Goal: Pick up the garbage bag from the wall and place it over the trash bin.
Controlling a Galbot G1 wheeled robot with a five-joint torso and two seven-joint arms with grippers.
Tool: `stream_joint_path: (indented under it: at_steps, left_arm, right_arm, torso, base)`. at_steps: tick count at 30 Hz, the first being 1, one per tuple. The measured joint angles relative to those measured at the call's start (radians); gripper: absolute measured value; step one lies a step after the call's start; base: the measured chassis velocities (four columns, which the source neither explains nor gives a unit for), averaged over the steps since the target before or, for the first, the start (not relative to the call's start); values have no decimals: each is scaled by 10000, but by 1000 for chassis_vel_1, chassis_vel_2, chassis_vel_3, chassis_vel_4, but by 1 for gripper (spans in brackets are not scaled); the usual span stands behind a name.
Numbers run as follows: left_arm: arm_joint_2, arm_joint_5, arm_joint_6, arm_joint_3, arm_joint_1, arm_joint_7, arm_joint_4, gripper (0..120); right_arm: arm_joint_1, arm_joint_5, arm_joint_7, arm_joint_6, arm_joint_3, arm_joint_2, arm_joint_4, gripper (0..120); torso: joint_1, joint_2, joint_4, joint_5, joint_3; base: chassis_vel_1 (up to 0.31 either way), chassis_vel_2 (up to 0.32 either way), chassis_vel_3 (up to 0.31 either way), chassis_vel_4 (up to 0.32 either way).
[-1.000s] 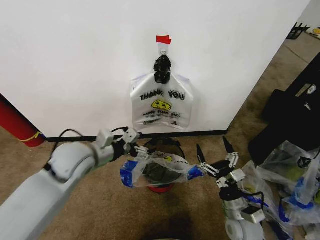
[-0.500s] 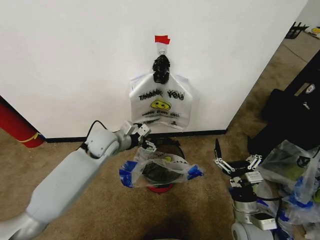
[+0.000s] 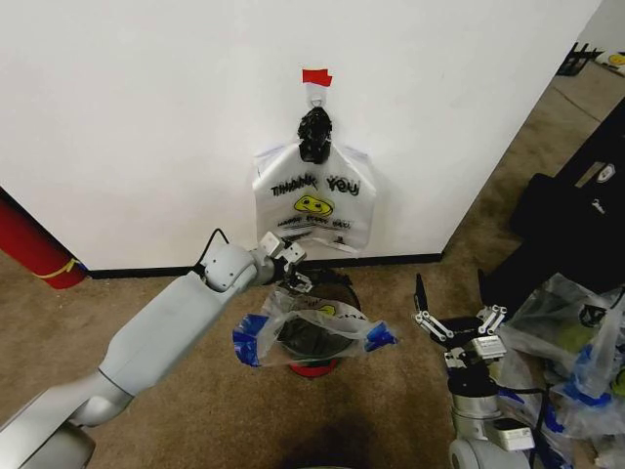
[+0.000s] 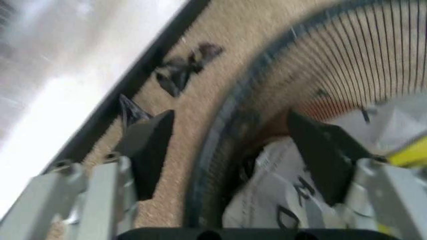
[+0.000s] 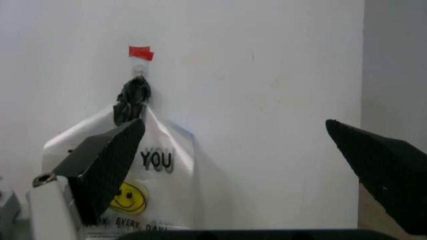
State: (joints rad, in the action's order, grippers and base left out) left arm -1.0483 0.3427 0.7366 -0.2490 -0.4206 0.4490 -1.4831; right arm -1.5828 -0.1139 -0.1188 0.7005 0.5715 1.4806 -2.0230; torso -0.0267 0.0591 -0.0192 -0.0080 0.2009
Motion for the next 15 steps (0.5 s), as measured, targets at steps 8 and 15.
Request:
stream_joint_path:
  at_steps: [8,15]
  left_arm:
    - [-104,63,-9,-56,-67,-105,108,36]
    - [193,448,-9,367,-537,-521,-254,14]
  right_arm:
    - [-31,43,68,59,-31,-40,101,100]
    - [57,120,94,59,-117,-107,223,100]
  torso:
    - [1,0,-1,1,0]
    - [2,1,0,2,-1]
  base:
    - [0,0,0,0]
    - [0,0,0,0]
